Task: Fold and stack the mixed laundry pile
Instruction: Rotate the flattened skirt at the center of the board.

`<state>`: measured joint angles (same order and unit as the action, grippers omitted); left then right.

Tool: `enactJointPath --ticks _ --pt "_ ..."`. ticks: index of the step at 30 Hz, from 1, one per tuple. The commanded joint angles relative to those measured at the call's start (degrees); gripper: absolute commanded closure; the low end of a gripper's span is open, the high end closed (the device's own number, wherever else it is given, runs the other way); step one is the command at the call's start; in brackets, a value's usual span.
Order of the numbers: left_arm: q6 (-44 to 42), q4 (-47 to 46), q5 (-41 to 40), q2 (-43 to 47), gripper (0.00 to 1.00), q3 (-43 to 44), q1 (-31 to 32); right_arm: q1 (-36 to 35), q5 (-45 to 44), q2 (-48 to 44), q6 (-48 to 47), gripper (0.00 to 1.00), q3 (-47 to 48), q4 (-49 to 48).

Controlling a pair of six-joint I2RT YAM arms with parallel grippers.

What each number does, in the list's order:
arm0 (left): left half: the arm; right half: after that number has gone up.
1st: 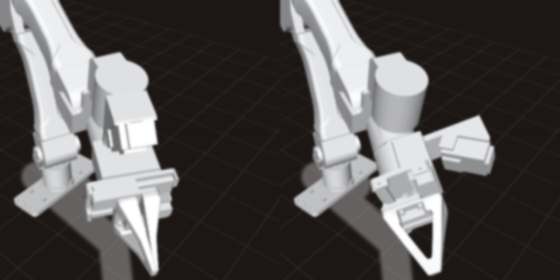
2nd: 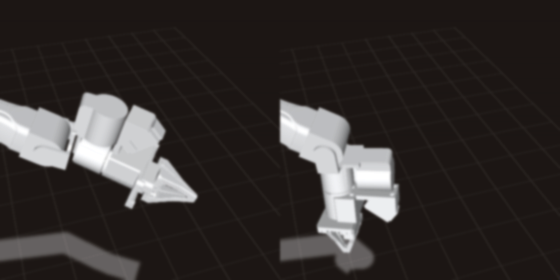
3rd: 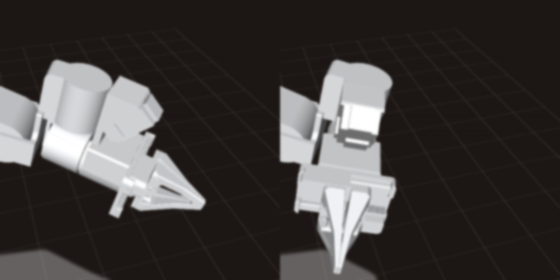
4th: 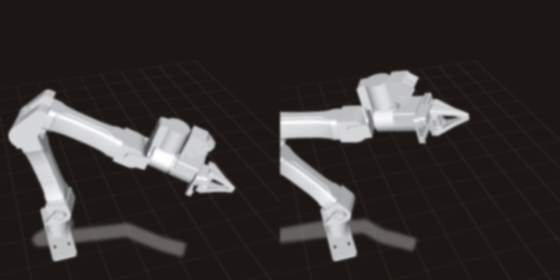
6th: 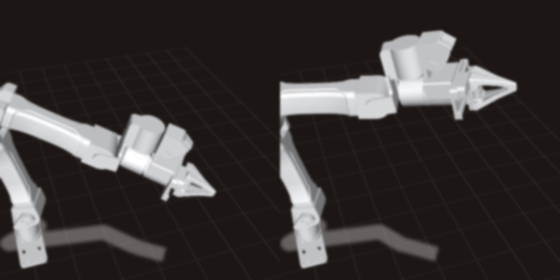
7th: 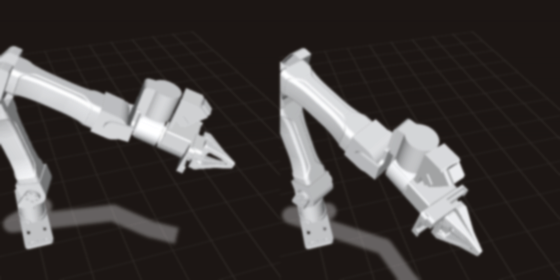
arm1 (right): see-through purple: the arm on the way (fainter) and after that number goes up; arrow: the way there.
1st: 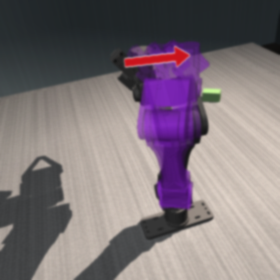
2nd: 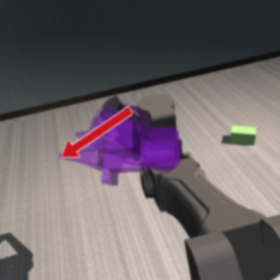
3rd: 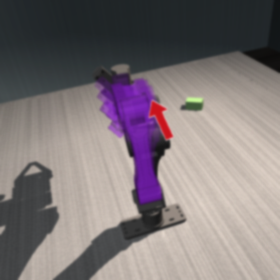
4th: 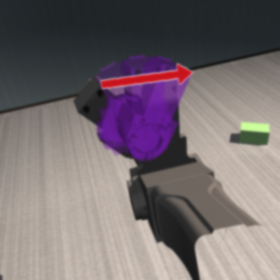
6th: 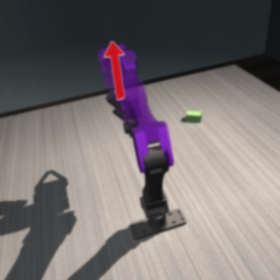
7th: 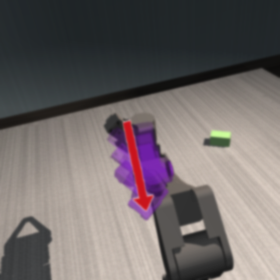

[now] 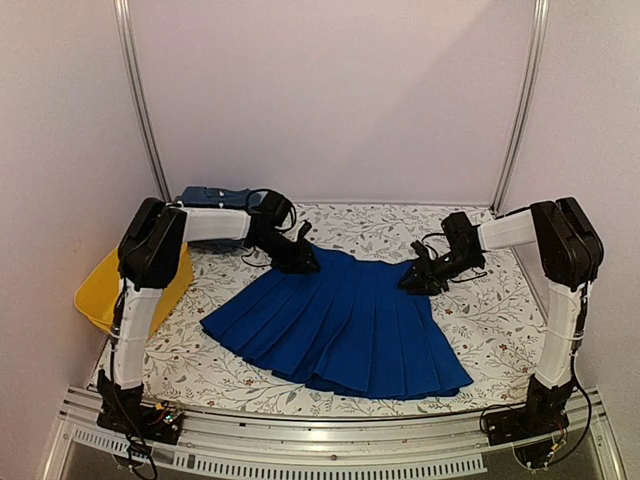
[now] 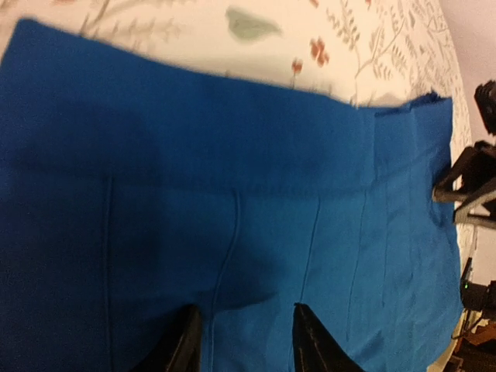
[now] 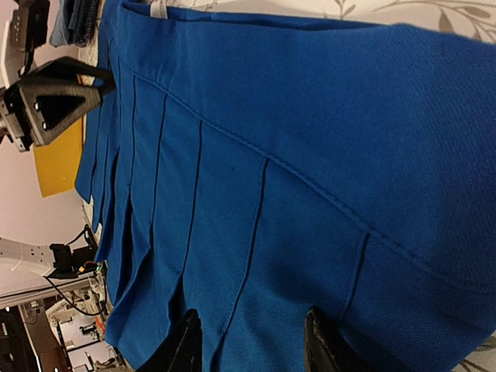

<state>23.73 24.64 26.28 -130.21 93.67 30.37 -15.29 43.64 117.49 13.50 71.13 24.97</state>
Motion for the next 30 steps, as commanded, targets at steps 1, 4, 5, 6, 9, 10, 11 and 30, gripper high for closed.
enactJointPath --ticks 1,4,5,6,9,10,11,30 --pt "-2.7 11.0 -5.0 -18.2 0.6 19.6 0.6 1.4 -5.9 -1.2 2.3 0.56 -8.2 -1.0" --pt "-2.9 17.5 -6.5 -30.8 0.55 46.3 0.5 0.3 -3.9 -6.7 7.7 0.56 -18.8 -6.2" --pt "-2.5 18.1 -6.6 -33.9 0.49 53.6 0.1 -1.1 -3.6 -10.3 9.1 0.56 -21.8 -7.9" --pt "-1.5 16.8 -5.7 -35.6 0.45 57.2 -0.6 -2.8 -3.4 -13.4 11.1 0.55 -24.1 -9.4" --pt "0.6 8.8 -3.4 -30.3 0.39 50.9 -3.1 -10.6 1.2 -20.7 15.7 0.53 -27.1 -14.2" --pt "-0.1 7.2 -3.9 -27.0 0.37 46.9 -3.5 -12.6 1.9 -22.4 17.4 0.52 -26.2 -13.8" --pt "-1.0 6.6 -4.7 -23.4 0.33 43.6 -3.6 -13.3 2.5 -23.3 17.4 0.52 -24.9 -12.4" --pt "9.7 5.1 -17.8 22.3 0.0 -20.7 10.0 -9.4 -13.2 3.5 -8.2 0.5 16.7 9.8"
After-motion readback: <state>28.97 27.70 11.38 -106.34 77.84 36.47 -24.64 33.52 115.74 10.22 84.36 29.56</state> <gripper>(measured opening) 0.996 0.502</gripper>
